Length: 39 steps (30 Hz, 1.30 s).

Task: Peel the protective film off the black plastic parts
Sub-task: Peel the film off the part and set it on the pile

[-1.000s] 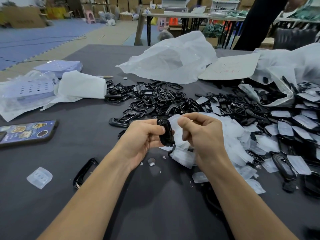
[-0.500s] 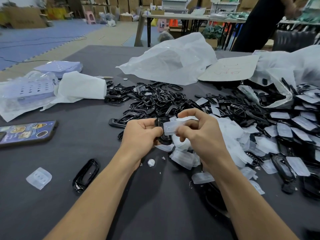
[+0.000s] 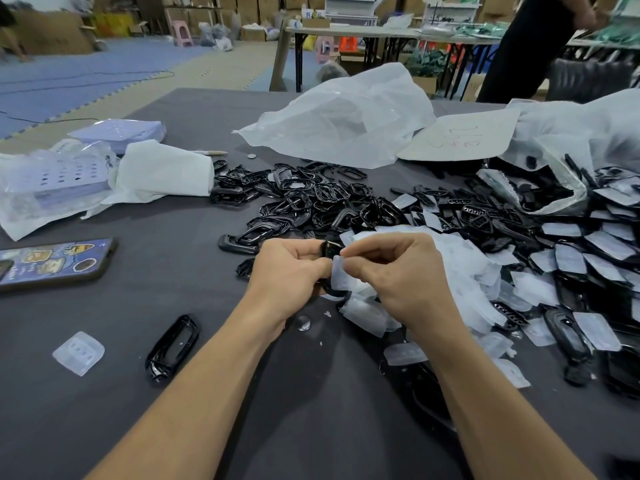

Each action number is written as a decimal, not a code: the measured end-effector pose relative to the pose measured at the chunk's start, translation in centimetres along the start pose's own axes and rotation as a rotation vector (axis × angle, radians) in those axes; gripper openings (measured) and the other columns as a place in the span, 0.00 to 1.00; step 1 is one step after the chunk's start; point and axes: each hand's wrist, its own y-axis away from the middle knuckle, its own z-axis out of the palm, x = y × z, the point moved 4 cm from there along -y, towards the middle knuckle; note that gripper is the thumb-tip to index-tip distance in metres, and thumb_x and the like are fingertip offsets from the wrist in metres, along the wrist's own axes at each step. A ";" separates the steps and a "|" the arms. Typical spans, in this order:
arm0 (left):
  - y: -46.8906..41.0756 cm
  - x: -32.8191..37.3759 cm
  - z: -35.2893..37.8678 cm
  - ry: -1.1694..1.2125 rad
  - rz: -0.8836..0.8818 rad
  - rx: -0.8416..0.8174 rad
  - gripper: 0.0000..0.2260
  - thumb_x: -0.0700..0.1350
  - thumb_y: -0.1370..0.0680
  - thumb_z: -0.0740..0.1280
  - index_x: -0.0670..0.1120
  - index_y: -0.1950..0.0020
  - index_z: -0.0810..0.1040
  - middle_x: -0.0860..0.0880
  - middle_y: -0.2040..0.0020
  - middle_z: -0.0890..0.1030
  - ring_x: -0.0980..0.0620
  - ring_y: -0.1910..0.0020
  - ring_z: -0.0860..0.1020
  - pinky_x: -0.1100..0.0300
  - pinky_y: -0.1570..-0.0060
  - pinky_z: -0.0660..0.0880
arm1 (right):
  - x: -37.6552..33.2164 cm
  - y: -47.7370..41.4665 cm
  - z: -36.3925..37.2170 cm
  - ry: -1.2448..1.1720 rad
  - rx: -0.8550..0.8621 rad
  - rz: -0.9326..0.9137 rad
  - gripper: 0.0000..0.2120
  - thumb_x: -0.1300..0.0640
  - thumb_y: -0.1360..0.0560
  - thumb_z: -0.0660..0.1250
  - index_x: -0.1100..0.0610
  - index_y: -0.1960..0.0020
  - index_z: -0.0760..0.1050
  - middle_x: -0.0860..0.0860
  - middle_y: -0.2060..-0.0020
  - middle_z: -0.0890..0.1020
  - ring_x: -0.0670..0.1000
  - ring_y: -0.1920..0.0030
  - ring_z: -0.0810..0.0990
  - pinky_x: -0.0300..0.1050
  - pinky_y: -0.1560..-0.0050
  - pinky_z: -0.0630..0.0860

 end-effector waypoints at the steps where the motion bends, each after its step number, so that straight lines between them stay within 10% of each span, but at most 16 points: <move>1: 0.0 0.0 0.1 0.019 -0.003 -0.015 0.10 0.33 0.25 0.73 0.47 0.53 0.89 0.39 0.57 0.88 0.45 0.61 0.82 0.50 0.56 0.78 | 0.1 0.0 0.0 0.027 0.036 -0.006 0.09 0.64 0.31 0.80 0.51 0.62 0.88 0.46 0.66 0.87 0.46 0.62 0.87 0.43 0.55 0.83; 5: 0.3 0.0 0.6 0.080 -0.011 -0.082 0.09 0.31 0.24 0.71 0.41 0.52 0.88 0.41 0.60 0.87 0.51 0.65 0.84 0.61 0.64 0.79 | 0.2 0.3 0.1 0.096 0.127 -0.025 0.07 0.58 0.33 0.83 0.49 0.64 0.86 0.44 0.69 0.86 0.46 0.65 0.86 0.51 0.57 0.84; 18: 0.9 0.7 0.1 0.160 -0.091 -0.242 0.12 0.29 0.21 0.64 0.38 0.44 0.85 0.36 0.49 0.87 0.38 0.48 0.87 0.37 0.41 0.79 | 0.0 0.3 0.2 0.223 0.225 -0.092 0.11 0.51 0.35 0.83 0.49 0.65 0.81 0.45 0.71 0.82 0.48 0.70 0.79 0.49 0.67 0.78; 22: 1.0 0.8 0.2 0.205 -0.070 -0.209 0.13 0.25 0.23 0.65 0.36 0.46 0.85 0.37 0.52 0.87 0.44 0.54 0.87 0.57 0.58 0.84 | 0.1 0.3 0.5 0.252 0.197 -0.088 0.12 0.49 0.33 0.81 0.50 0.65 0.80 0.44 0.71 0.82 0.46 0.70 0.80 0.40 0.68 0.77; 39: 1.1 1.4 0.7 0.224 -0.055 -0.050 0.12 0.30 0.22 0.68 0.42 0.52 0.88 0.45 0.59 0.86 0.52 0.61 0.85 0.63 0.63 0.81 | 0.8 0.0 0.2 0.108 0.107 -0.013 0.07 0.60 0.29 0.75 0.51 0.64 0.82 0.46 0.69 0.85 0.45 0.66 0.84 0.36 0.63 0.77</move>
